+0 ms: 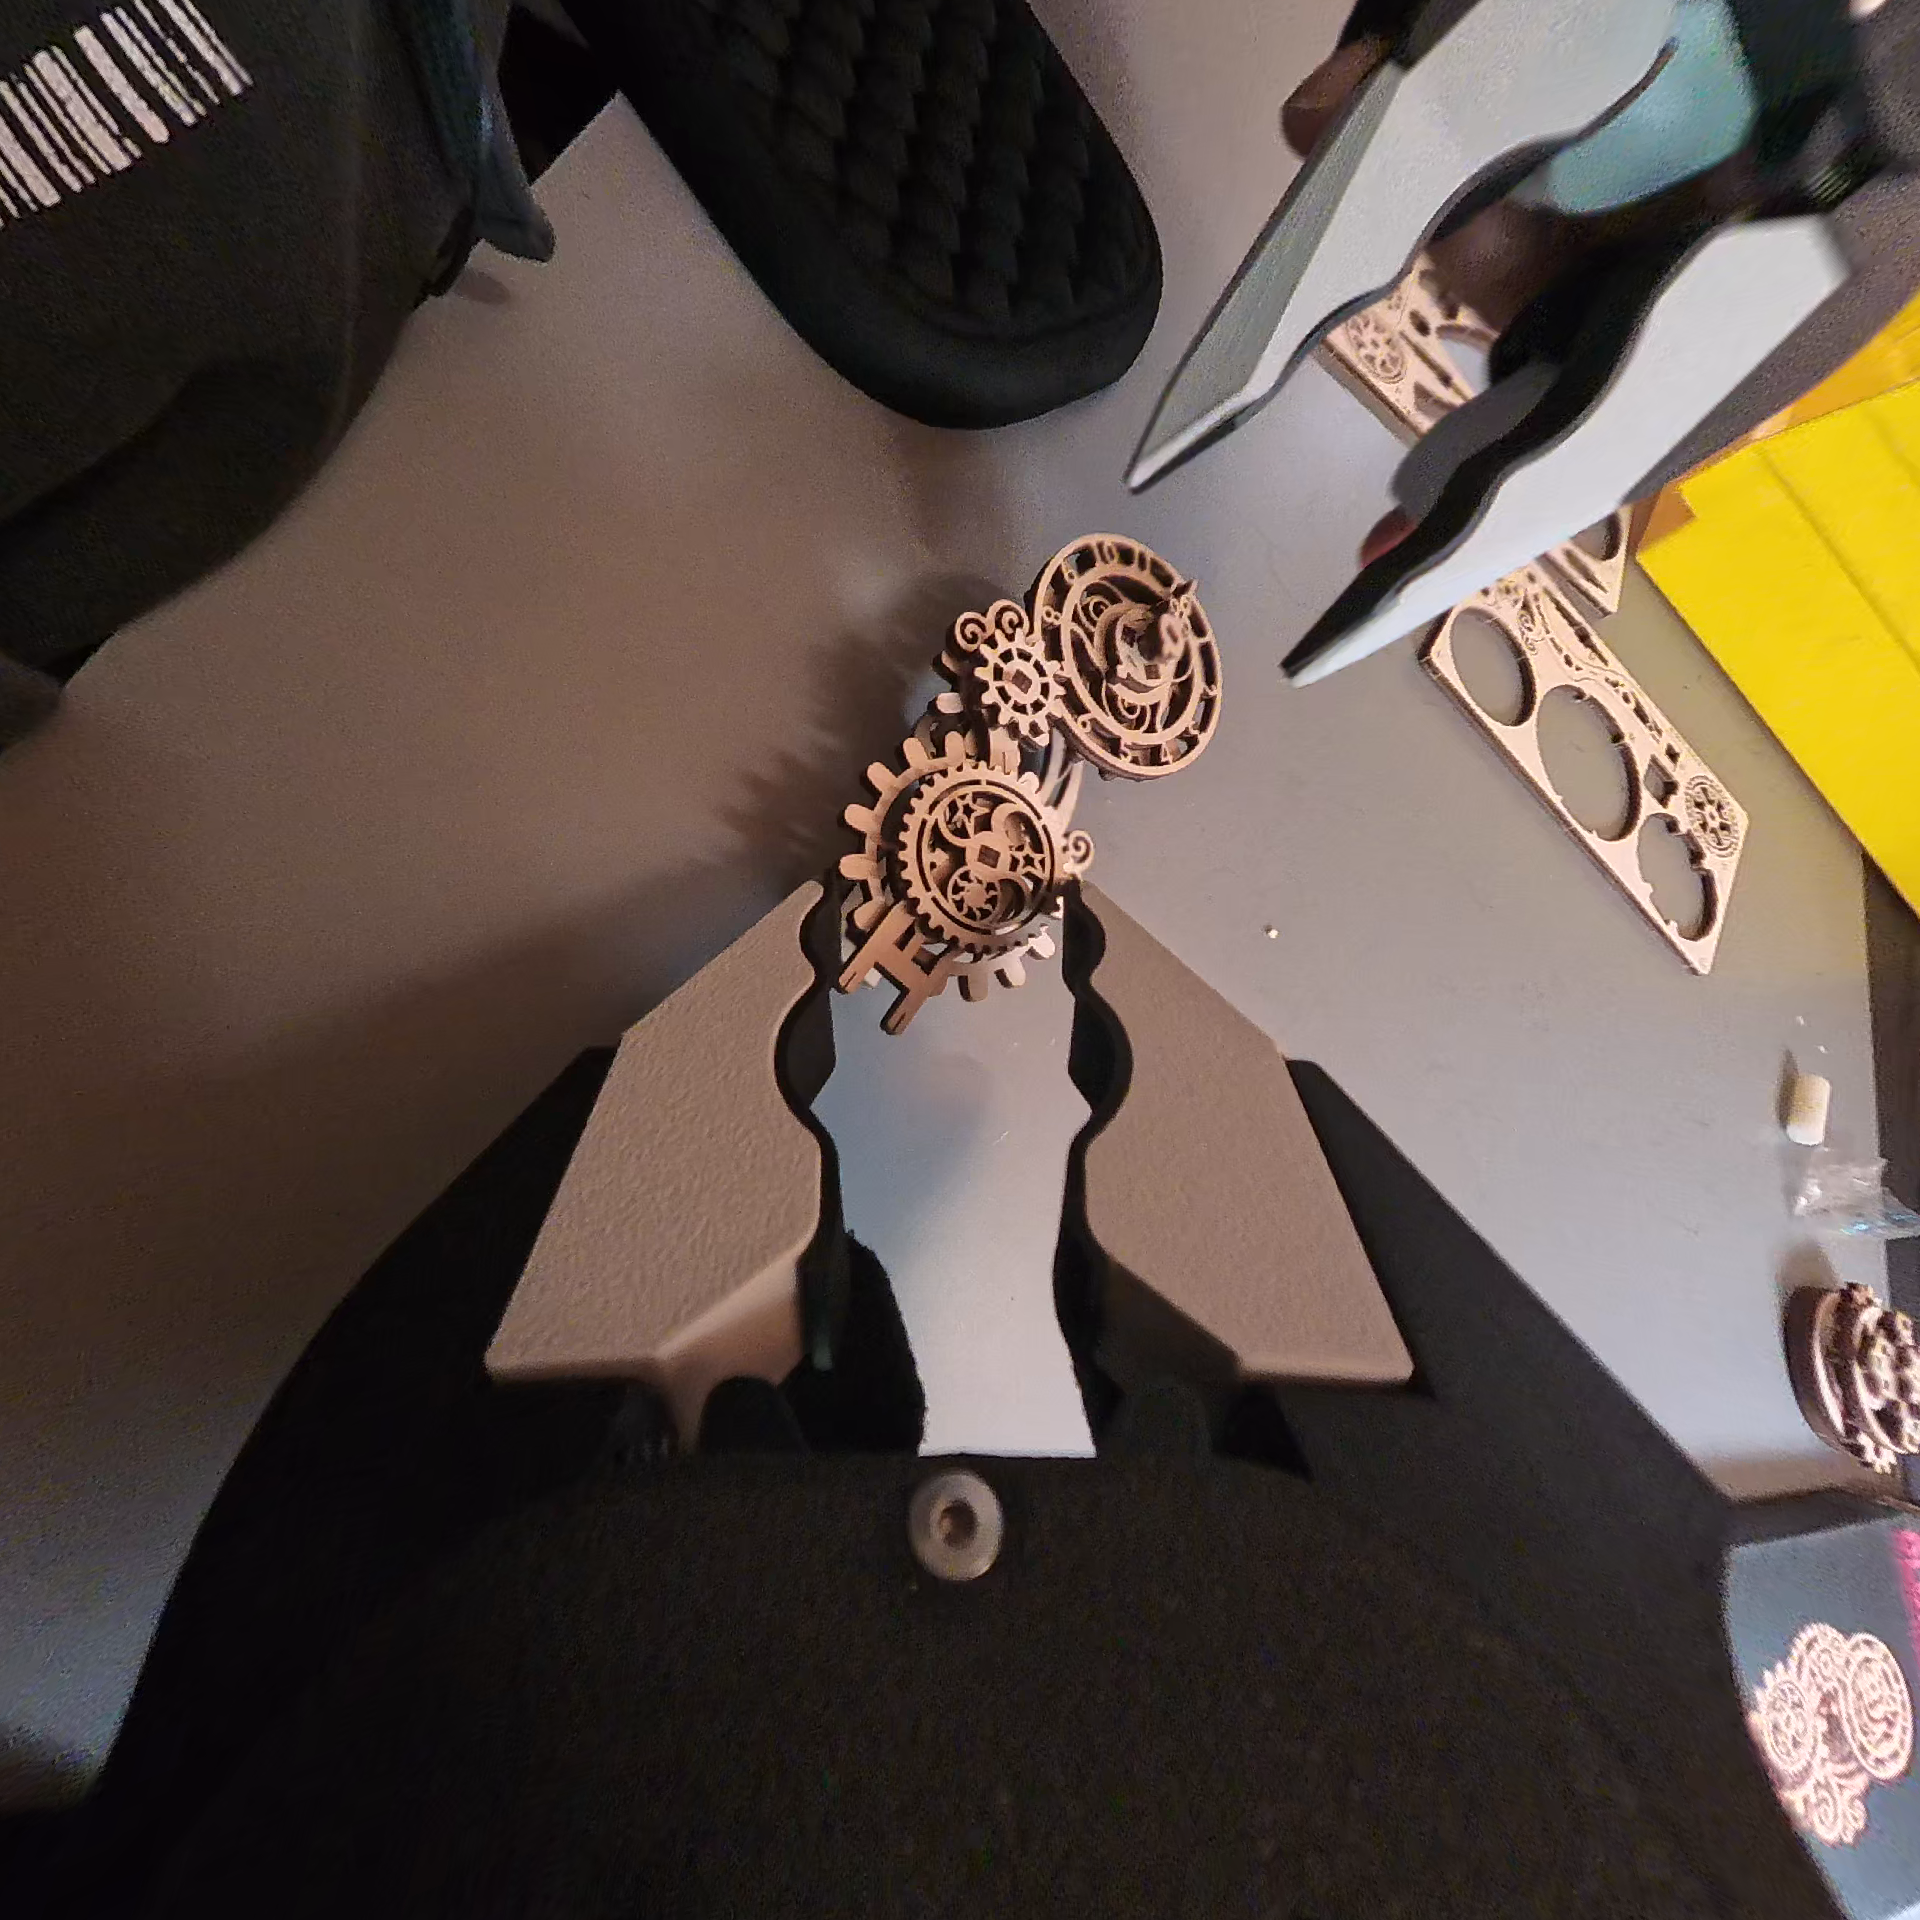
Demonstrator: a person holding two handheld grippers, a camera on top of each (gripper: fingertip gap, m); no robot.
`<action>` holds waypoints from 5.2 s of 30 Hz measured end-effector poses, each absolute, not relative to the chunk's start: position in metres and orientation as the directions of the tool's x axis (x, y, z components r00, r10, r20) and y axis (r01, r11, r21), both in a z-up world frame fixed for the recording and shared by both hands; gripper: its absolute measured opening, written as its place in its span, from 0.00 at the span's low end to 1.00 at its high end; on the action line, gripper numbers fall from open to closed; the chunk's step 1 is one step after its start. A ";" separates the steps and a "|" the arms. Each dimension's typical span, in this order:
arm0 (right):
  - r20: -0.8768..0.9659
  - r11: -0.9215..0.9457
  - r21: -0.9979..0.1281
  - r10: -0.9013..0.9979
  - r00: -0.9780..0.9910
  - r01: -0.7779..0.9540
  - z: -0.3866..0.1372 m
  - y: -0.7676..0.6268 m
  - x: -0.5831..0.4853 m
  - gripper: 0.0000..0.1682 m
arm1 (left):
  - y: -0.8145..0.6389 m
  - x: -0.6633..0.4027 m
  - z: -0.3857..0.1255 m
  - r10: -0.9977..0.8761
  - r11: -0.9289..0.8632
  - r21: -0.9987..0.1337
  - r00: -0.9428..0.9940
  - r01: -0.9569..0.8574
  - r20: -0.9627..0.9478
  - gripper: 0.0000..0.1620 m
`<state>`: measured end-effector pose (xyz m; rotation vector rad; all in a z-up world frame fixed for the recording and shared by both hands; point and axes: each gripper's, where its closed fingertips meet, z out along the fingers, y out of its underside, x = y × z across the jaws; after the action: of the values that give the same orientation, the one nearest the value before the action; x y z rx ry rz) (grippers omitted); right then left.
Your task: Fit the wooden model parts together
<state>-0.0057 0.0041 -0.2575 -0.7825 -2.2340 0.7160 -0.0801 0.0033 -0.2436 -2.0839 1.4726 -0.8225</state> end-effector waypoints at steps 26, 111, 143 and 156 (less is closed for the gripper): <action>0.402 0.575 -0.667 0.813 -0.422 0.473 -0.232 0.027 0.006 0.27 | 0.009 -0.050 -0.261 -0.943 -0.261 -0.849 0.309 -0.459 0.123 0.34; -0.070 0.151 -0.854 0.915 -0.398 0.498 -0.207 -0.016 -0.052 0.19 | 0.000 -0.053 -0.200 -0.884 0.218 -0.929 0.343 -0.298 -0.317 0.31; 0.167 0.218 -0.891 0.973 -0.157 0.399 -0.201 -0.004 -0.055 0.18 | -0.006 -0.053 -0.182 -0.864 0.267 -0.934 0.370 -0.239 -0.341 0.19; -0.029 0.042 -0.947 0.976 -0.216 0.319 -0.188 -0.005 -0.054 0.14 | -0.005 -0.061 -0.188 -0.949 0.085 -0.983 0.289 -0.164 -0.131 0.32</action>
<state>-0.0542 -0.0050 -0.1882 -1.3313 -1.6227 1.1926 -0.0606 -0.0053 -0.1881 -1.3628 1.1364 -0.8301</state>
